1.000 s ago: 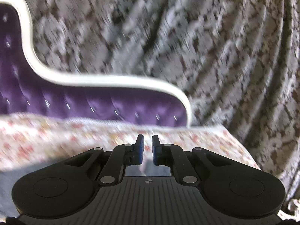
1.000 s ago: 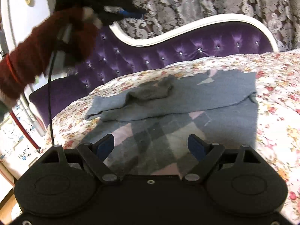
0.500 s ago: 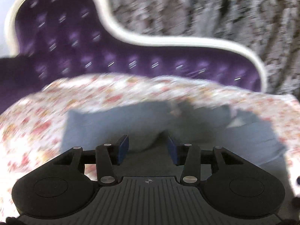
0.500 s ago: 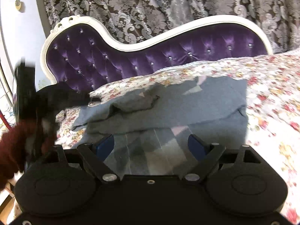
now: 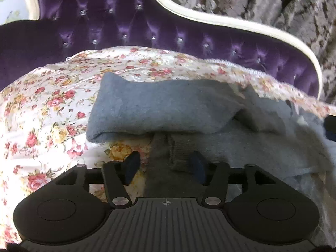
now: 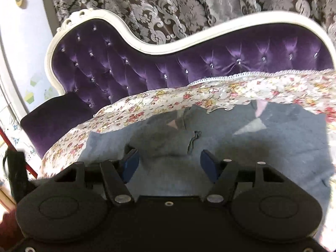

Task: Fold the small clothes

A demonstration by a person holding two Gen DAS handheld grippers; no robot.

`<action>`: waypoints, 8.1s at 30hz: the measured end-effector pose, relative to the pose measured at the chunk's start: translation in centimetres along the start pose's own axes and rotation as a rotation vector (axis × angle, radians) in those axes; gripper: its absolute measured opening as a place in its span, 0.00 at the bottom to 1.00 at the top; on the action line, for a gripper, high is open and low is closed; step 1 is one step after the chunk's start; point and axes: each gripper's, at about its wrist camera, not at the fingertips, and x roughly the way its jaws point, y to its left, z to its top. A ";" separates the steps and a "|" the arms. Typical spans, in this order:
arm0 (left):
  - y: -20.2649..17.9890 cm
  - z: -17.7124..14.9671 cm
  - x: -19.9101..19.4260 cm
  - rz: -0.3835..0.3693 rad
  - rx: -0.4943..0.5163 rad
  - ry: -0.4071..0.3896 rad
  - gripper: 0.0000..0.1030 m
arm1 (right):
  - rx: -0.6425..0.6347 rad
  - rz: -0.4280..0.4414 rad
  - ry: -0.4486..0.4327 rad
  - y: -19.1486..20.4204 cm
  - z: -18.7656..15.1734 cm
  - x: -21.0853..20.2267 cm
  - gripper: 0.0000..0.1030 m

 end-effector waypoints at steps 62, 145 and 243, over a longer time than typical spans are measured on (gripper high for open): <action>1.0 0.3 -0.8 -0.044 -0.014 0.038 0.54 | 0.028 -0.447 0.042 -9.6 -1.3 -4.4 0.18; -9.1 13.6 17.1 -0.404 0.518 0.179 0.08 | -0.032 -0.201 0.037 0.3 -5.2 0.7 0.71; 4.4 11.4 12.1 -0.077 0.057 0.047 0.59 | -0.062 -0.211 0.050 0.6 -5.1 0.7 0.78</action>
